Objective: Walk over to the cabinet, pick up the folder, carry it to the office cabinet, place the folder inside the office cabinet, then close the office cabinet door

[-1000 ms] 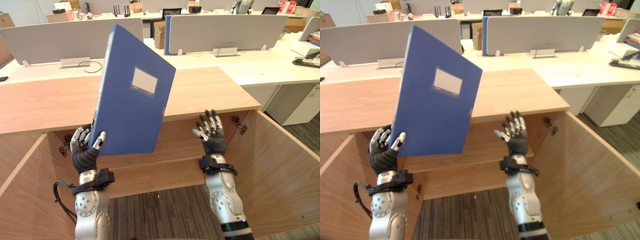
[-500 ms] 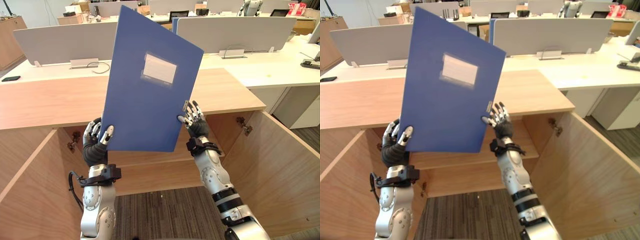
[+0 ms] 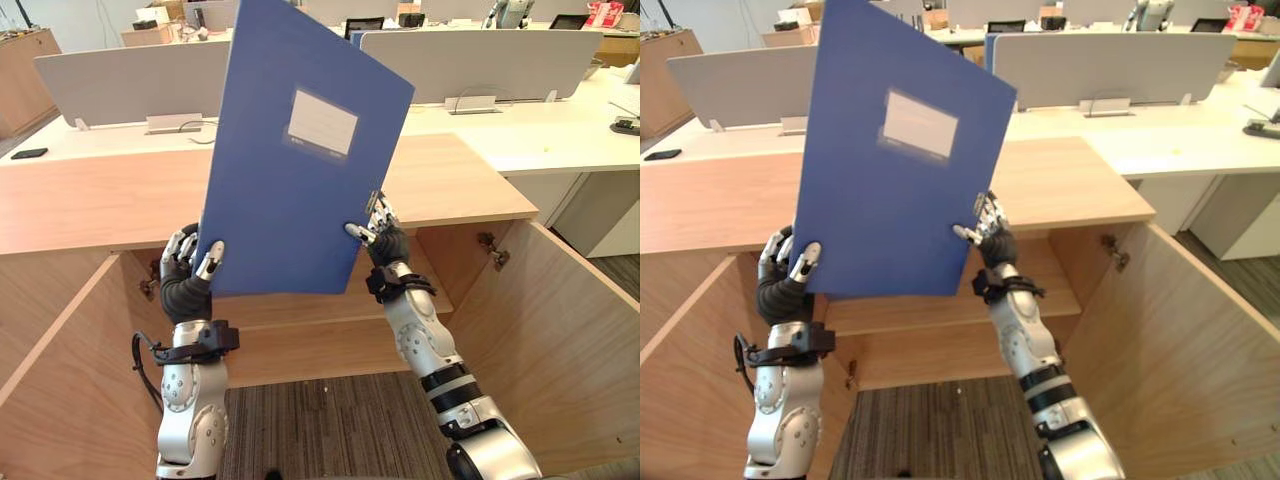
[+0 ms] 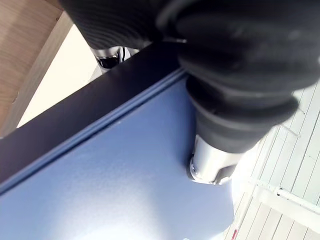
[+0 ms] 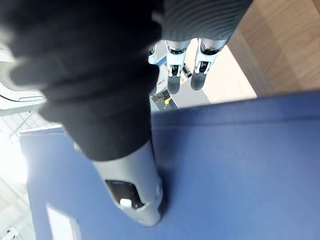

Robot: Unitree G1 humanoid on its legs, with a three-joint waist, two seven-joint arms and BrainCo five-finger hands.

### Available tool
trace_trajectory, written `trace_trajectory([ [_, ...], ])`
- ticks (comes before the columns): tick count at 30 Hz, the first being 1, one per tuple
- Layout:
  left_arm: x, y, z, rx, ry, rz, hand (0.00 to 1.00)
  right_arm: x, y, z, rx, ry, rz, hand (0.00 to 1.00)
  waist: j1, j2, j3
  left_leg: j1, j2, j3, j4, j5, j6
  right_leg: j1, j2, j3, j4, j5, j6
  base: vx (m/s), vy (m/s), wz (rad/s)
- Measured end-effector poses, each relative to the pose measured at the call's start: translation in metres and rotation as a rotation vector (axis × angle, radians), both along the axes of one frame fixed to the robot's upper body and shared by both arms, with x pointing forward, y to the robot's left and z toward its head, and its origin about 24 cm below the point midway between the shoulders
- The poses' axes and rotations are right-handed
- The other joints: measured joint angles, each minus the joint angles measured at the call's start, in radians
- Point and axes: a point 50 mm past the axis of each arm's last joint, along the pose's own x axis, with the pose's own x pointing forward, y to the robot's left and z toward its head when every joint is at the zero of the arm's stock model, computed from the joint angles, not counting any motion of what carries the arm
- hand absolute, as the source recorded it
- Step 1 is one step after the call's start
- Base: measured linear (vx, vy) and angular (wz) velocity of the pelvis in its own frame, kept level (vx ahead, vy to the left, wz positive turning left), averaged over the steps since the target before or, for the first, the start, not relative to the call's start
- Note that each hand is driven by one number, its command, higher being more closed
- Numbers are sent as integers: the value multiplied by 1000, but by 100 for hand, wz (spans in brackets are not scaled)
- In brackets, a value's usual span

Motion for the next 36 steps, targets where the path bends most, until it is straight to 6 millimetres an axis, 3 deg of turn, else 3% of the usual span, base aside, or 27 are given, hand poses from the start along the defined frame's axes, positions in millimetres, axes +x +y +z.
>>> trace_trajectory([
  [8,-2,6,13,-27,-125,19,100,3,22,22,-75,-121,285,0,16,0,0,-13,1,2,0,1,0,-2,3,2,-19,16,0,0,0,0],
  [9,-2,6,14,-33,-136,20,100,3,23,22,-79,-122,303,100,18,0,0,-13,1,3,0,1,0,-3,3,2,-20,17,0,0,0,0],
  [23,-3,14,20,-58,-199,36,100,3,35,24,-142,-141,419,100,41,0,-4,-18,2,5,0,1,0,-10,4,6,-20,19,-1,0,0,0],
  [24,-3,14,19,-58,-193,36,0,3,35,24,-141,-143,418,100,41,0,-10,-23,2,6,1,1,0,-17,4,8,-19,19,-1,0,0,0],
  [27,-2,14,15,-53,-181,21,0,3,34,24,-144,-142,415,100,41,1,-21,-35,2,8,4,3,0,-29,4,11,-18,21,0,15,0,-4],
  [30,4,14,-2,-10,-116,-18,0,4,28,22,-184,-142,396,100,39,2,-27,-34,4,11,4,3,0,-29,5,15,-20,21,-1,0,0,0],
  [34,14,14,-70,109,206,-157,0,4,11,7,-358,-92,374,100,41,8,-37,-34,17,17,4,4,-3,-33,17,24,-24,25,-6,-20,-21,-6],
  [35,14,14,-96,121,333,-194,0,-1,8,1,-401,-73,389,100,36,7,-37,-34,24,24,2,4,-6,-34,25,31,-30,29,-11,-35,-38,-14],
  [36,12,12,-104,137,375,-218,0,-4,7,-1,-413,-70,391,100,35,7,-37,-34,27,26,1,4,-8,-34,27,33,-32,30,-13,-32,-46,-14],
])
